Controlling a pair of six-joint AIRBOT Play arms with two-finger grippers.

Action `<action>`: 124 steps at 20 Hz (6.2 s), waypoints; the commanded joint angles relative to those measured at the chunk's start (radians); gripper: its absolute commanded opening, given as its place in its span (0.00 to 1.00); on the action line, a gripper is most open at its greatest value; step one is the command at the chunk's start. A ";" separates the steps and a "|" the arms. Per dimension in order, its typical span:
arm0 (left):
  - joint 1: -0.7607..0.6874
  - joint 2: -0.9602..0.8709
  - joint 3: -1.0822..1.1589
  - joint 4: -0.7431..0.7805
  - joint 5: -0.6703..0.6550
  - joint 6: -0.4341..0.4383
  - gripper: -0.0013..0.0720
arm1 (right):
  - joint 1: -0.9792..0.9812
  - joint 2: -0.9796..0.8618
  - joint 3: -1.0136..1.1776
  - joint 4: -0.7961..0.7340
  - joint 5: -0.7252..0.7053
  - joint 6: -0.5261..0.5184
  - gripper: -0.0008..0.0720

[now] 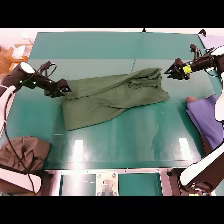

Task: Fold the shirts.

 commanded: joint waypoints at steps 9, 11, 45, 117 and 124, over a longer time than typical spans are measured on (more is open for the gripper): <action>-0.026 -0.016 -0.062 -0.039 0.114 -0.014 0.75 | 0.001 0.001 0.001 0.000 -0.003 -0.002 0.50; -0.032 -0.029 -0.062 -0.071 0.121 0.000 0.71 | 0.000 0.001 0.001 0.000 -0.003 -0.002 0.50; -0.031 0.029 0.262 -0.063 0.044 0.126 0.05 | 0.123 -0.037 0.035 0.121 -0.376 0.058 0.04; -0.031 -0.035 0.056 -0.012 -0.169 0.113 0.05 | -0.129 0.135 -0.386 -0.206 -0.034 -0.252 0.04; -0.031 -0.037 0.025 -0.019 -0.149 0.102 0.05 | -0.114 0.135 -0.424 -0.206 -0.068 -0.252 0.04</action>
